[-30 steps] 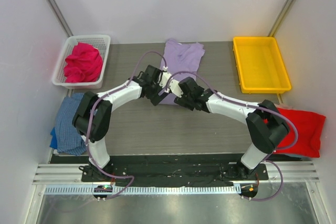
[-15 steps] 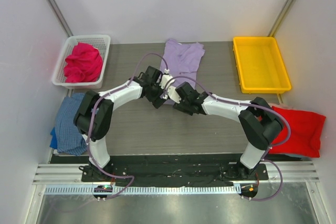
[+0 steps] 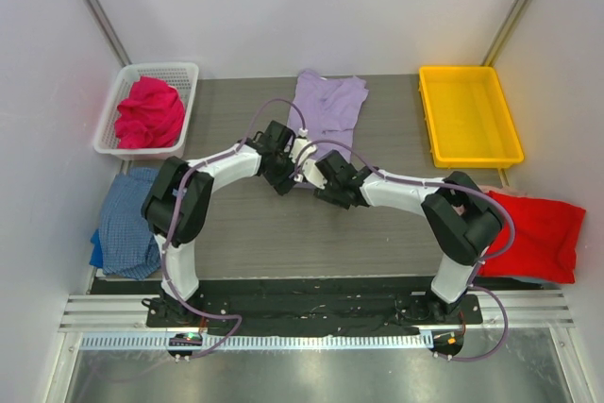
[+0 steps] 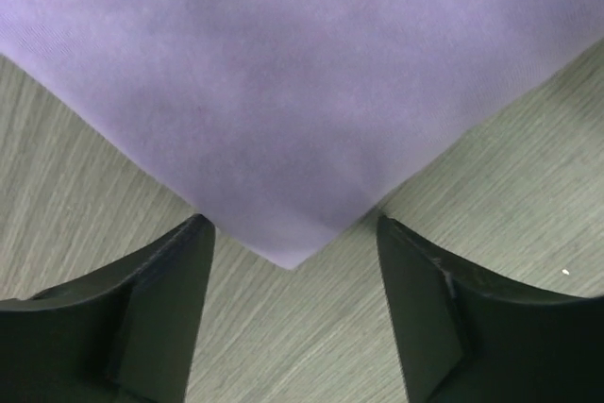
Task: Fold and stack the t-shirts
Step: Grab one side of the 2/3 rectangular tshirt with both arms
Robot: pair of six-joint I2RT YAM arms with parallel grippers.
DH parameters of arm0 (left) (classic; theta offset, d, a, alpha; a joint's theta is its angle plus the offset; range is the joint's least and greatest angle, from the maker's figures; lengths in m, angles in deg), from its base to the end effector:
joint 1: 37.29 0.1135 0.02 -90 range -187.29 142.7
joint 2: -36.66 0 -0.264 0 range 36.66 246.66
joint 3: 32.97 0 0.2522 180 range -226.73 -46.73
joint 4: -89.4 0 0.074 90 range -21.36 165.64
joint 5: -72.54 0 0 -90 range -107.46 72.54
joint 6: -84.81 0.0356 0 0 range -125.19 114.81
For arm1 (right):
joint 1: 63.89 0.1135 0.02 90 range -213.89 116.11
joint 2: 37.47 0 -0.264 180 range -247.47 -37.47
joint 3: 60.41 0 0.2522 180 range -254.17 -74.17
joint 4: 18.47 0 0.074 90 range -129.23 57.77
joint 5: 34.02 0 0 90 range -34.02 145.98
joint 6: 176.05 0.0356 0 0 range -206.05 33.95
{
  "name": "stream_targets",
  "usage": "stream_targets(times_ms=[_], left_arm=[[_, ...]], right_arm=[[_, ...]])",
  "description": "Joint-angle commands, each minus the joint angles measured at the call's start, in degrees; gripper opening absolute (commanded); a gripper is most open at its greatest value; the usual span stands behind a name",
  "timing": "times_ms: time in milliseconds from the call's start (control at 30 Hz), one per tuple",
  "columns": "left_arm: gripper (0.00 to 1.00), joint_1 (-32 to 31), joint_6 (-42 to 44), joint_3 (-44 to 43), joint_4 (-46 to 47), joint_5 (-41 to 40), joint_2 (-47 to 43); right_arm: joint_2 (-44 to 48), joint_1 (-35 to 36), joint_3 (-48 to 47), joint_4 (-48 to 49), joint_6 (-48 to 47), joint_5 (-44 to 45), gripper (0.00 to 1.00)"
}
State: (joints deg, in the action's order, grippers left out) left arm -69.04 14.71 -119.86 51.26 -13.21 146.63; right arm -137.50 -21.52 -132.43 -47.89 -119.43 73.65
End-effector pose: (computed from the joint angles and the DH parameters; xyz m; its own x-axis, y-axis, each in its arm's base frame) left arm 0.3344 -0.2100 0.1668 -0.5119 0.7159 -0.4748 0.7756 0.6227 0.1028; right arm 0.2635 0.2257 0.1641 -0.2330 -0.9221 -0.3088 -0.7779 0.3673 -0.5098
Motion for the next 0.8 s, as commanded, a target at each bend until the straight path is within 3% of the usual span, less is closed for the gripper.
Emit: stream_targets(times_ms=[0,100,267,633,767], left_arm=[[0.65,-0.2,2.0,-2.5,0.8,0.0,2.8],[0.56,-0.1,2.0,-3.3,-0.2,0.1,3.1],[0.53,0.4,2.2,-2.4,-0.3,-0.2,2.7],[0.47,0.8,2.8,-2.1,-1.9,-0.3,2.7],[0.41,0.8,2.7,-2.5,-2.6,-0.1,3.3]], right_arm=[[-1.1,0.2,-0.8,3.4,-1.3,0.7,0.59],[-2.0,0.1,-1.2,3.8,-1.7,0.7,0.53],[-3.3,-0.3,-2.6,4.1,-2.5,0.5,0.43],[-6.3,-1.6,-5.5,4.7,-4.0,0.5,0.41],[-7.2,-2.0,-6.1,4.6,-4.1,0.3,0.33]])
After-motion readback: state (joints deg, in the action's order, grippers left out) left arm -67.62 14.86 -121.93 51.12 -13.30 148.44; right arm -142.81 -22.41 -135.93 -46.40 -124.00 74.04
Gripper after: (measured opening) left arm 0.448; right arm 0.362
